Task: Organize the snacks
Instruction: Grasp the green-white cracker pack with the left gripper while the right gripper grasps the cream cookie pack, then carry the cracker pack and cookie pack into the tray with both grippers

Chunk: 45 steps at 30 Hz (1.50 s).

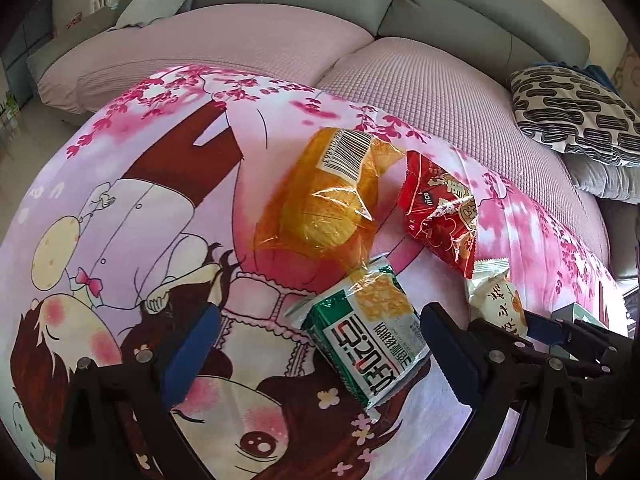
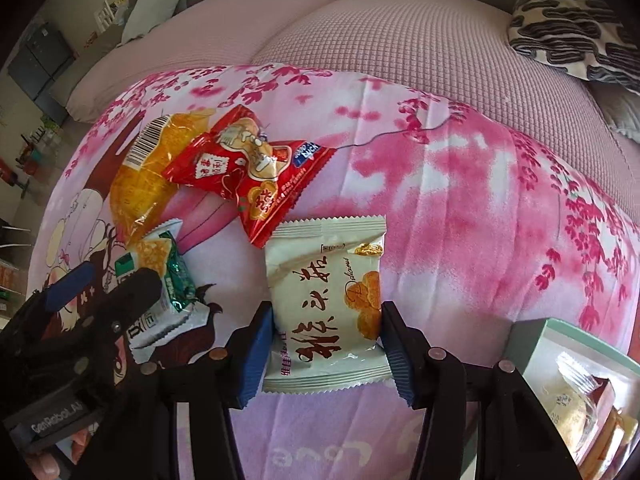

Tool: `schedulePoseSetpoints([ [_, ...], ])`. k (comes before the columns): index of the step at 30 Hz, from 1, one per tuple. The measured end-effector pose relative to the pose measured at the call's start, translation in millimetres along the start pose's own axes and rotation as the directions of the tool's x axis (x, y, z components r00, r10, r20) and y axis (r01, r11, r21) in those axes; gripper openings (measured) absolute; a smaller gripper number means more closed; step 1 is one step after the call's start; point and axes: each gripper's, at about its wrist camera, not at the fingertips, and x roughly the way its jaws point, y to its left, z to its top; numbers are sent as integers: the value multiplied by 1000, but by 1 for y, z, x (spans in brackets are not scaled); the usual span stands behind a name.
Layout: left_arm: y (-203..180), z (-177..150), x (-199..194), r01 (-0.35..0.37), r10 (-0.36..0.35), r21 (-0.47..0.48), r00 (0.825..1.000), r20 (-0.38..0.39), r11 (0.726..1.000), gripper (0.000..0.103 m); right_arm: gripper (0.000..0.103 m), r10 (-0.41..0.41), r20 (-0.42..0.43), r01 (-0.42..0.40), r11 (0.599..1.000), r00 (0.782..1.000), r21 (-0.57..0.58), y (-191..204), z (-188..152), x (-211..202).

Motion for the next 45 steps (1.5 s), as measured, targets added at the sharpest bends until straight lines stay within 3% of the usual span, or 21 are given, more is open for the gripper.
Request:
schedulePoseSetpoints([
  [6, -12, 3, 19, -26, 27, 21, 999, -44, 999, 100, 55, -28, 23, 28, 999, 999, 24, -8, -21, -11],
  [12, -8, -5, 15, -42, 43, 30, 999, -26, 999, 97, 55, -55, 40, 53, 997, 998, 56, -9, -36, -22],
  [17, 0, -11, 4, -54, 55, 40, 998, -12, 998, 61, 55, -31, 72, 23, 994, 997, 109, -9, -54, -30],
  [19, 5, -12, 0, -38, 39, 25, 999, -12, 999, 54, 55, -17, 80, 6, 992, 997, 129, -8, -61, -32],
  [32, 9, -33, -36, 31, -31, 2, 999, 30, 1000, 52, 55, 39, 200, -94, 958, 979, 270, -1, -99, -73],
  [45, -44, -43, -80, 86, -98, 111, 989, 107, 990, 52, 55, -7, 308, -108, 929, 951, 354, -29, -122, -113],
])
